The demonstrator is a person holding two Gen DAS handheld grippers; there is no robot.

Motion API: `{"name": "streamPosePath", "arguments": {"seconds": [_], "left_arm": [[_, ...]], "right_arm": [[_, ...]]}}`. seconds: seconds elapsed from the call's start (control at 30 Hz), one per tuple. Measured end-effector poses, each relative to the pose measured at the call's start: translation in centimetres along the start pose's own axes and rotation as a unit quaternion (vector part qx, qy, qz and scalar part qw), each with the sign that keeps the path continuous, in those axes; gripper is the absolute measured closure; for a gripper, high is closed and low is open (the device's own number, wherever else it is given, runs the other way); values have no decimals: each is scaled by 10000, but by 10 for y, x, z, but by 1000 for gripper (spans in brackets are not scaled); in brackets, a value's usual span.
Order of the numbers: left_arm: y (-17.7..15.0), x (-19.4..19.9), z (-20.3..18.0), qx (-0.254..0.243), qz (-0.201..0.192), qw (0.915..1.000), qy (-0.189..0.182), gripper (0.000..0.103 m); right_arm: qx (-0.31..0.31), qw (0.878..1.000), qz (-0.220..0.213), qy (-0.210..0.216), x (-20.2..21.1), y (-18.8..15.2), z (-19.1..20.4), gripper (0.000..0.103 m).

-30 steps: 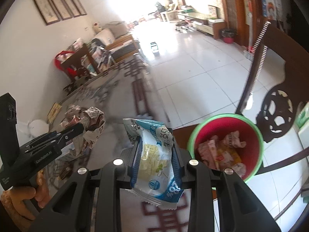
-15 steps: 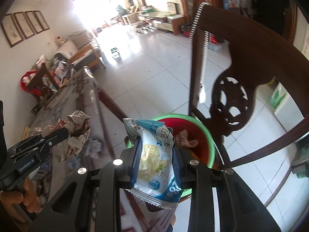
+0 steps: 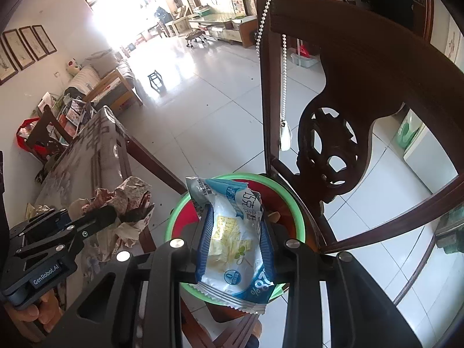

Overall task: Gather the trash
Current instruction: 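Lower the brown paper and blue bag into the red bucket and release, then move both tools back over the table toward the white toothpaste box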

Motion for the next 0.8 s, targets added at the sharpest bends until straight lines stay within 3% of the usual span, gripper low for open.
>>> {"name": "streamPosePath", "arguments": {"seconds": [0.1,0.2,0.4,0.53,0.63,0.8], "left_arm": [[0,-5,-5,-35,38,10000,-57,69],[2,-5,-7,-104,-28,9999,-19,44],[-2,17,4,81,-252,9996,-78,44],[-18,61,22,251,-620,9977,112,44],[-38,103,44,489,-939,9934,437,44],[-87,176,94,1129,-1362,9779,1111,44]], "right_arm": [[7,10000,3,-49,-1,1,0,71],[-46,9999,-11,-116,0,2,-2,60],[-105,9997,-101,-178,11,1,-6,54],[-44,9998,-178,-95,26,-3,4,54],[163,9996,-204,50,35,-9,25,54],[724,9962,-132,456,47,-25,85,54]]}}
Point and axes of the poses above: each gripper's, at about its wrist camera, not at the fingertips, and x roughly against the way its jaws point, z to its left, y to its top, the point moved 3 cm from there along -x, roughly the way its jaws point, and after that the axes turned 15 degrees about -y, right-handed, at the moved point
